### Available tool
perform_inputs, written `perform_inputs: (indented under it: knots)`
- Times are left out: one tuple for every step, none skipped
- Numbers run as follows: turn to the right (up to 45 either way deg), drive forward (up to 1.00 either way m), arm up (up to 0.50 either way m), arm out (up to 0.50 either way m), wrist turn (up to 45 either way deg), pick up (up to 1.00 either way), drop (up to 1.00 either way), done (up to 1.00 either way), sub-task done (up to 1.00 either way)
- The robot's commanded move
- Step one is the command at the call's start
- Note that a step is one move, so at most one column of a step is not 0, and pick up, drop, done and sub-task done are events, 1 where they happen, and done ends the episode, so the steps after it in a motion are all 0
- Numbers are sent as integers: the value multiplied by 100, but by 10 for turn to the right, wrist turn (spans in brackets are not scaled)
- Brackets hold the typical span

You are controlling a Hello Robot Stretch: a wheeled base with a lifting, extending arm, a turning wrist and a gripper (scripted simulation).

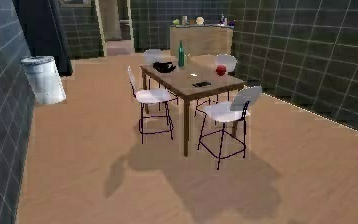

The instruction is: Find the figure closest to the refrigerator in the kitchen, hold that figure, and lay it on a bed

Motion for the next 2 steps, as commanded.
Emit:
perform_inputs:
  knots:
    - [-270,0,0,0,0,0,0,0,0]
    - [0,5,0,0,0,0,0,0,0]
